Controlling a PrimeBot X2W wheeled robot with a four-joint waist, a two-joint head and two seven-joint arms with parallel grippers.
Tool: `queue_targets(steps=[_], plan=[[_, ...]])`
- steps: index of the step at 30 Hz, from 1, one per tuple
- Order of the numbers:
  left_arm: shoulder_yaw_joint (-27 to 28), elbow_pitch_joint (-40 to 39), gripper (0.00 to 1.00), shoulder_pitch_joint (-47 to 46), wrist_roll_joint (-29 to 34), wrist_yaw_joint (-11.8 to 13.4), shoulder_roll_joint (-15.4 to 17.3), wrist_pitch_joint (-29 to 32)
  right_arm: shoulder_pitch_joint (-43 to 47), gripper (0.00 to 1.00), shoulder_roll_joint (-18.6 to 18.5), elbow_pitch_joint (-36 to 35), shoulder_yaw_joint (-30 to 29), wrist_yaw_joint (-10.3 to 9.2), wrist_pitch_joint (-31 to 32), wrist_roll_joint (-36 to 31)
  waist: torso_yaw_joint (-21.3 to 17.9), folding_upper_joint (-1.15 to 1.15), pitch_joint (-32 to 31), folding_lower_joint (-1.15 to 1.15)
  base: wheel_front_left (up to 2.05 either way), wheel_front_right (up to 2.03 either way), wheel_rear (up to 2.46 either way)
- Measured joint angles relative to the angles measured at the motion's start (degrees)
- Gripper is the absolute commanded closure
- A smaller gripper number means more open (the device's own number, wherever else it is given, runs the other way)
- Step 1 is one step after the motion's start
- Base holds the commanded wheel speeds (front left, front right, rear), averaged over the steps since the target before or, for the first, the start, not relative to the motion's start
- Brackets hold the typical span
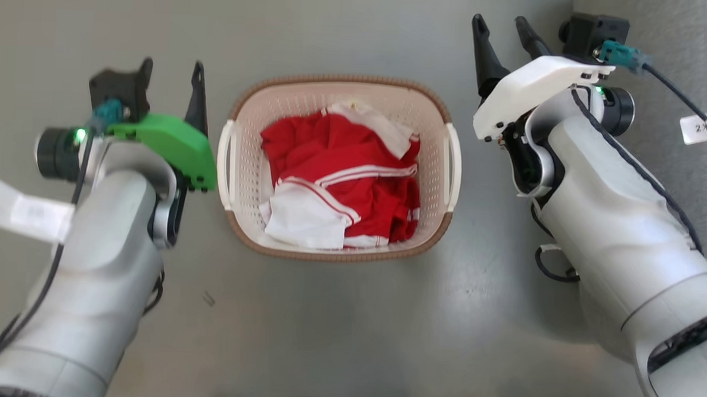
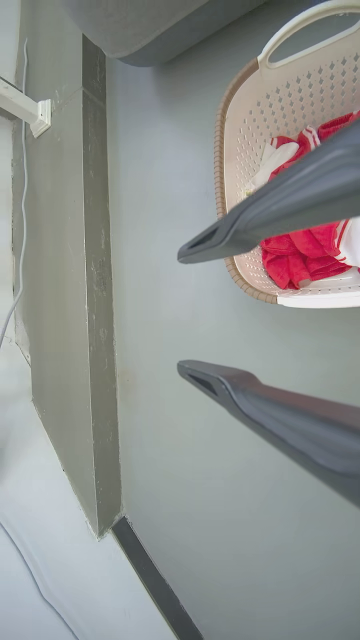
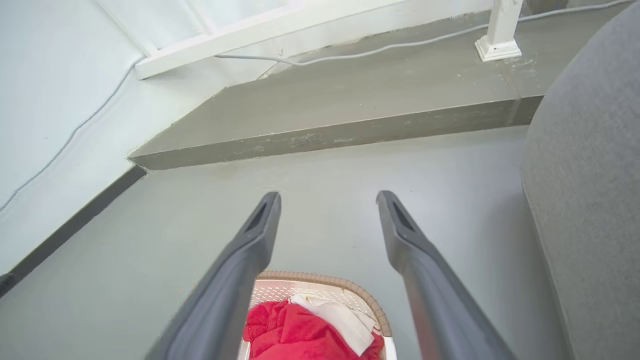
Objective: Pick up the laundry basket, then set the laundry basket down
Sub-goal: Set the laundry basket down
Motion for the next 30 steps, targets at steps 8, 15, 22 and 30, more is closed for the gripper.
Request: queue_targets(steps=[8, 15, 22, 30], plan=[[5.5, -10.4, 0.00, 9.5, 4.3, 0.8, 0.7, 0.0, 7.9, 0.00, -1.7, -9.8, -6.6, -0.47, 0.0, -7.6, -0.4, 0.00, -6.1, 0.00, 0.00, 0.00, 0.00], [9.7, -17.7, 0.00, 17.3, 8.0, 1.2, 0.7, 0.0, 15.6, 0.00, -1.8, -16.5, -11.0, -0.49, 0.0, -12.5, -0.4, 0.00, -10.5, 0.00, 0.00, 0.00, 0.00], [12.2, -22.9, 0.00, 25.4, 11.1, 1.3, 0.6, 0.0, 24.3, 0.00, -1.3, -22.2, -14.0, -0.58, 0.0, -16.7, -0.3, 0.00, -15.1, 0.00, 0.00, 0.00, 0.00], [14.3, -27.4, 0.00, 33.5, 13.8, 1.4, 0.2, 0.0, 33.5, 0.00, -0.3, -27.2, -17.5, -0.92, 0.0, -19.4, -0.4, 0.00, -20.6, 0.00, 0.00, 0.00, 0.00]])
